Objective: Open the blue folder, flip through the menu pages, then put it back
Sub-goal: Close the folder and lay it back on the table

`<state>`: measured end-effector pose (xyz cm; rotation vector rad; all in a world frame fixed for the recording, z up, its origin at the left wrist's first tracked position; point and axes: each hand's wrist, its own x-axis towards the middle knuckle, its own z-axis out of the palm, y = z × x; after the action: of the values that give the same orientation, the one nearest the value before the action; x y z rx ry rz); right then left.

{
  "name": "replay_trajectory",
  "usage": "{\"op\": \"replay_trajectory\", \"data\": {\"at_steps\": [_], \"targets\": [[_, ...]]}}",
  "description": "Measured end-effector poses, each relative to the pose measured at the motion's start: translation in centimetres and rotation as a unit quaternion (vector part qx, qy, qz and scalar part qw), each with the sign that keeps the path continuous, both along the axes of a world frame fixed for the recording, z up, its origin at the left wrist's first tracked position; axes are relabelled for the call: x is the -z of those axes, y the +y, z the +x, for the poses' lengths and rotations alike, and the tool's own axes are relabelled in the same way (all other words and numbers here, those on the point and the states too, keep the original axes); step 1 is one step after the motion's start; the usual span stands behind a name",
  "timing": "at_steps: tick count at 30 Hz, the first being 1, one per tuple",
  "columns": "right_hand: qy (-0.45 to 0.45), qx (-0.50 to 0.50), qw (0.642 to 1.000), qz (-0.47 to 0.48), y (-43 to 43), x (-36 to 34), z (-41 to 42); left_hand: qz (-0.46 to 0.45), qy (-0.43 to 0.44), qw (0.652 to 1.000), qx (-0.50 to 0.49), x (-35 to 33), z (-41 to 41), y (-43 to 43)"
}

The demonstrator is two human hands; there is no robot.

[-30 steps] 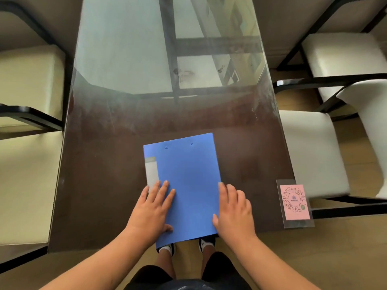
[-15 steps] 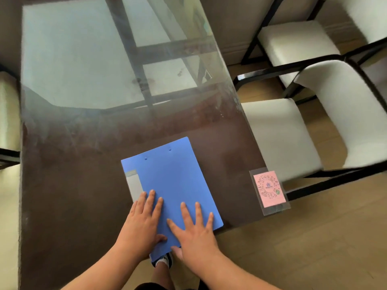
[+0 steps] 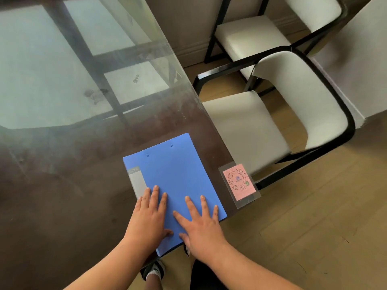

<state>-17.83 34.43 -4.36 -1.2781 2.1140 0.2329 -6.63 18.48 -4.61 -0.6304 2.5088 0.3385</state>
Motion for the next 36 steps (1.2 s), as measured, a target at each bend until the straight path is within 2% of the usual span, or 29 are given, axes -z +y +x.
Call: {"op": "replay_trajectory", "data": {"at_steps": [36], "targets": [[0.023, -0.016, 1.000, 0.008, 1.8, -0.4, -3.0, -0.005, 0.002, 1.000, 0.015, 0.0, -3.2, 1.5]]}}
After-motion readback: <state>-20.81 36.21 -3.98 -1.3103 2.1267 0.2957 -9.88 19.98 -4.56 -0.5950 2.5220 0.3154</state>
